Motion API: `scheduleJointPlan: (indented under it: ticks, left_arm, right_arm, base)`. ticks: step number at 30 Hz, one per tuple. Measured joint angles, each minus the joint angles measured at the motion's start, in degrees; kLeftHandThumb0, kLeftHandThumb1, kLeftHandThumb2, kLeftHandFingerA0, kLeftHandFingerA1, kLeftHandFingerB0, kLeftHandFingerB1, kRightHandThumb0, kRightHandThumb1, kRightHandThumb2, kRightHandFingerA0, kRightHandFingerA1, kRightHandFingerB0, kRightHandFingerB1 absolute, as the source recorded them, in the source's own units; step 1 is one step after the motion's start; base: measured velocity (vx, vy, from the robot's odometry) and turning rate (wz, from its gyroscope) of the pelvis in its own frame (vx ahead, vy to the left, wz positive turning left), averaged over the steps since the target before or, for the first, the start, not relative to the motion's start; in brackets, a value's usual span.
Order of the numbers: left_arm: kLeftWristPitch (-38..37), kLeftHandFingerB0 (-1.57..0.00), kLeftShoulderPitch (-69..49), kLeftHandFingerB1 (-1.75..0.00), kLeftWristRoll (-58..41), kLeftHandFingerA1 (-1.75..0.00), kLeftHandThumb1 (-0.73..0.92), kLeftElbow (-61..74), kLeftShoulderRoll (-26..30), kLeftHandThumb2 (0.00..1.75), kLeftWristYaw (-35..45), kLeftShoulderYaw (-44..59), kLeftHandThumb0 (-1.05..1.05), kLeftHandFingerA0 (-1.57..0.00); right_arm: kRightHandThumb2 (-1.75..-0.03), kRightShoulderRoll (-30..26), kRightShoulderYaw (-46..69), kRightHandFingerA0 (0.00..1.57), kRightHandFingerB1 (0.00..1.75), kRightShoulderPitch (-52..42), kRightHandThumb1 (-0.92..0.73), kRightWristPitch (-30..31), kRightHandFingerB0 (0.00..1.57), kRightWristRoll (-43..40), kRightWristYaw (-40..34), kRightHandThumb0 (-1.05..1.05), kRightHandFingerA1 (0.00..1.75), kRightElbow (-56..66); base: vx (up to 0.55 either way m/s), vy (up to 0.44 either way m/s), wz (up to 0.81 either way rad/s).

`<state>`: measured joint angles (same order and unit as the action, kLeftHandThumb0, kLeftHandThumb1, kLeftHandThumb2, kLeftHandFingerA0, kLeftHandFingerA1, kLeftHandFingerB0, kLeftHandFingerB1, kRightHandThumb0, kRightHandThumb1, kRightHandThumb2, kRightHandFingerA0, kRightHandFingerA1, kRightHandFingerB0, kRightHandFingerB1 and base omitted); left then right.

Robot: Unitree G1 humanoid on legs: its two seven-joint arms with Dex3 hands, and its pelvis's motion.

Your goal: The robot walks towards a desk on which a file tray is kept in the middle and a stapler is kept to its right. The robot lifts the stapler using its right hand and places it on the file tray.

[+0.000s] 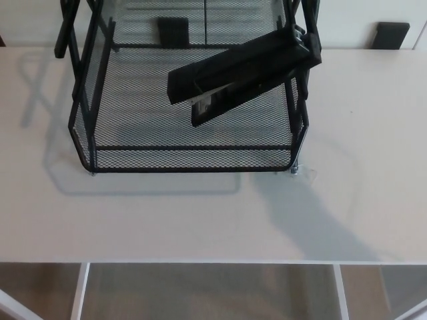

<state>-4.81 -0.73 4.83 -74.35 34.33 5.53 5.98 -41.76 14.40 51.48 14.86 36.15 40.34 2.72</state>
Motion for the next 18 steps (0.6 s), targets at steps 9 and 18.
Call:
scheduleJointPlan:
  ticks: [9,18]
  left_arm:
    - [0.0,-0.09,0.1,-0.48,0.0,-0.49,0.58,0.1,-0.2,1.07,0.0,0.0,-0.26,-0.11]
    - [0.0,-0.27,0.1,-0.31,-0.3,-0.35,0.81,0.3,-0.5,0.64,0.0,0.4,-0.5,-0.34]
  right_arm:
    - [-1.0,-3.1,15.4,0.12,0.25,-20.5,-0.6,-1.8,0.04,-2.1,-0.6,-0.87,0.53,-6.2]
    - [-0.93,-0.9,25.7,0.15,0.37,-40.8,-0.56,-5.2,0.04,-5.8,-3.7,-0.77,0.56,-22.9]
  base:
    - [0.0,0.0,0.0]
    - [0.0,0.0,0.0]
